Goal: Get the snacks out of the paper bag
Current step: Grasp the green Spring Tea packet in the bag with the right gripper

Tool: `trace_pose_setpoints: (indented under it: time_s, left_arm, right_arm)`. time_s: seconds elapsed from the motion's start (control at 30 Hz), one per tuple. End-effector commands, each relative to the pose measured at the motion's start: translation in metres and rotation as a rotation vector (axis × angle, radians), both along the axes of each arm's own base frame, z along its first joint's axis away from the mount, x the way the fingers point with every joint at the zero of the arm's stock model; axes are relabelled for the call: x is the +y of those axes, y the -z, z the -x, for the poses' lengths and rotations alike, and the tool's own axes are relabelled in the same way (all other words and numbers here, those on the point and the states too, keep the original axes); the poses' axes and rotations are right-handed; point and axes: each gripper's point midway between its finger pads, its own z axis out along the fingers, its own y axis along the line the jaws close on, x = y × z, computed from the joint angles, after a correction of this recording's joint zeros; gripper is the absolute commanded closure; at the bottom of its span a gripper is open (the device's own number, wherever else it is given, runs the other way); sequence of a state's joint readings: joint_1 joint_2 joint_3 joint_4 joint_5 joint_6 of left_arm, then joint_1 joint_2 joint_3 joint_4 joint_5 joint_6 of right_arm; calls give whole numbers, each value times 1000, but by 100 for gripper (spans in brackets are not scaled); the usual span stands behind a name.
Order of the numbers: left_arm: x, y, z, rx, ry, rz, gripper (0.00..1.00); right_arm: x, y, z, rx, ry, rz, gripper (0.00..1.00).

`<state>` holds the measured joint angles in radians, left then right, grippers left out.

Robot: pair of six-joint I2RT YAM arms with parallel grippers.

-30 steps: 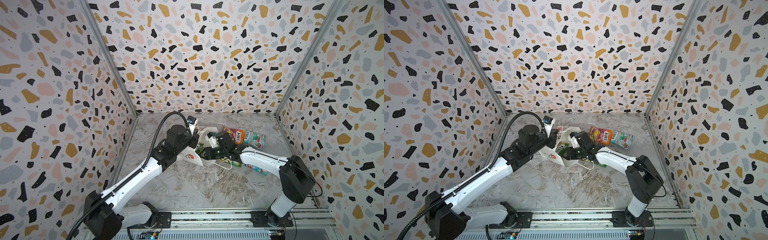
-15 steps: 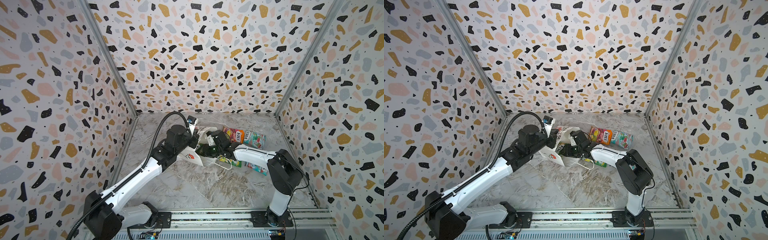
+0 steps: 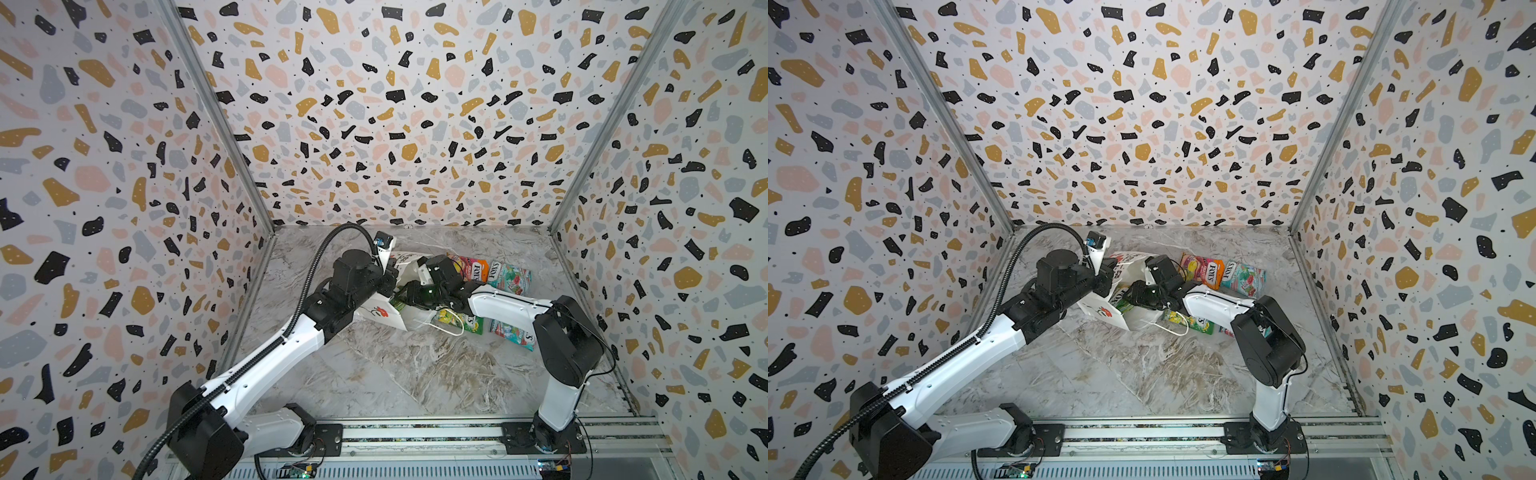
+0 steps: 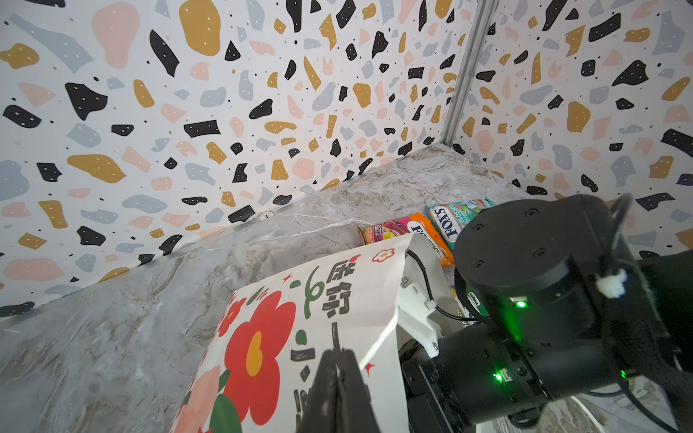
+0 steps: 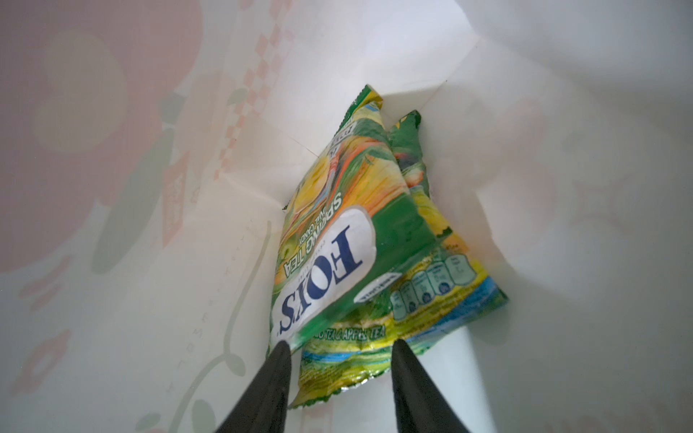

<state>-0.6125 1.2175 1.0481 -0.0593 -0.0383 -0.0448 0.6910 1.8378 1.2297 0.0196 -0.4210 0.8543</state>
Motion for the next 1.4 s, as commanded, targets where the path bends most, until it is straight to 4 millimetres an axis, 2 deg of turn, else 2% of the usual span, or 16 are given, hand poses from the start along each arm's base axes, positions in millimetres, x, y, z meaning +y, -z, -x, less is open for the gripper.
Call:
trace_pose_setpoints:
  time_s: [0.0,0.23,0.6,0.73,0.97,1.13,1.37]
  left_arm:
    - [0,-19,0,-54,1,27,100]
    - [-2,-19,1,-51,16,27,100]
    - [-8,-18,2,-41,47,31,100]
    - [-8,-17,2,-38,45,30,100]
    - [-5,-16,0,-38,30,17,100]
    - [1,-12,-4,-32,-7,-11,100]
    - [14,-6,-14,-18,-100,-54,100]
  right_arm:
    - [2,-7,-17,-11,40,-6,53]
    - [8,3,-27,6,62,14,52]
    - [37,15,-23,22,-6,33,50]
    - [42,18,-21,29,-30,31,61]
    - [43,3,-16,-8,-42,-28,100]
    - [34,-11,-11,-50,-47,-52,100]
    - [8,-28,-2,-89,-27,-84,100]
